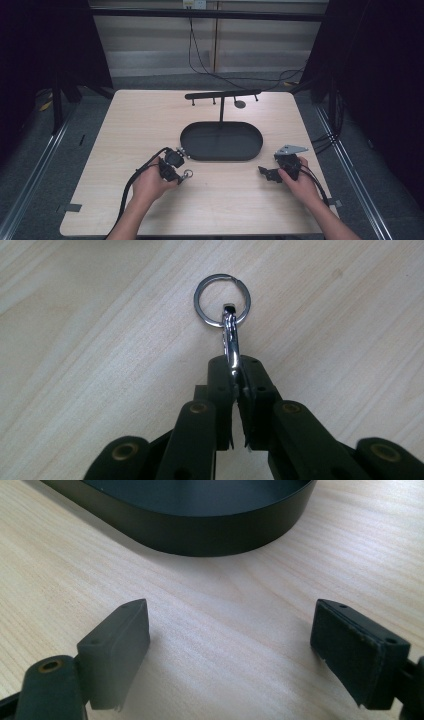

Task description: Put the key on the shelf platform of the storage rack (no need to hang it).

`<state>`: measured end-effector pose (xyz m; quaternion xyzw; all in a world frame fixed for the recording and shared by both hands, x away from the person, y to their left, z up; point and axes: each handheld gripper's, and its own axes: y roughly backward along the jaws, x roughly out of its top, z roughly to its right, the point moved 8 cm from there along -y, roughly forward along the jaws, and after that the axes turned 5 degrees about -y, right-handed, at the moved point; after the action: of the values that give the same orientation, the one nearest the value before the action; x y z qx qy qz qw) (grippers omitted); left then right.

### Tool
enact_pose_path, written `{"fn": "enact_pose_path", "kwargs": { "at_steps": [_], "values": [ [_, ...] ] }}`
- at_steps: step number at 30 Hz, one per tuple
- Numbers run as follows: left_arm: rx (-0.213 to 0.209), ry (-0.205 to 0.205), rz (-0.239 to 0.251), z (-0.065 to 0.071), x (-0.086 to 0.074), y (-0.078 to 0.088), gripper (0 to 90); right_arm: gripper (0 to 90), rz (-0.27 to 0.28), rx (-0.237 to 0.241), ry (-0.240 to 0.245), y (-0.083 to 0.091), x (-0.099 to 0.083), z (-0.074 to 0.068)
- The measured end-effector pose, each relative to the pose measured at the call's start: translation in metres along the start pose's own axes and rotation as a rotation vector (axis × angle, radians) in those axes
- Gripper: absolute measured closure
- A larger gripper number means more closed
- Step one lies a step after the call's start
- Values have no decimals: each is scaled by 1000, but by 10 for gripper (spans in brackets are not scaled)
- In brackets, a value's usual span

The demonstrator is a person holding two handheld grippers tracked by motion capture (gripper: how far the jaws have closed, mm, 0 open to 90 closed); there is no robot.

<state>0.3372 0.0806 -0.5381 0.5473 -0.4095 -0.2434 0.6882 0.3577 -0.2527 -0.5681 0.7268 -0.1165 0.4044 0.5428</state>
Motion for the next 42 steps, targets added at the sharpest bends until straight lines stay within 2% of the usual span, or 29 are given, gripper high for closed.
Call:
{"fn": "enact_pose_path", "kwargs": {
  "at_steps": [3,8,11,19,23,37,42],
  "values": [
    [9,-12,-4,1,2,-1,847,158,0,0,0,0,0,0],
    [-22,4,-47,4,3,0,854,158,0,0,1,0,0,0],
    [-24,9,-70,4,4,2,855,157,0,0,1,0,0,0],
    [-38,34,-66,1,11,15,855,158,0,0,1,0,0,0],
    [-42,26,-71,0,16,24,855,158,0,0,1,0,0,0],
    [-85,47,-65,-6,34,49,854,158,-1,0,2,0,0,0],
    [-84,35,-75,-7,40,54,854,158,0,0,0,0,0,0]
  ]
}}
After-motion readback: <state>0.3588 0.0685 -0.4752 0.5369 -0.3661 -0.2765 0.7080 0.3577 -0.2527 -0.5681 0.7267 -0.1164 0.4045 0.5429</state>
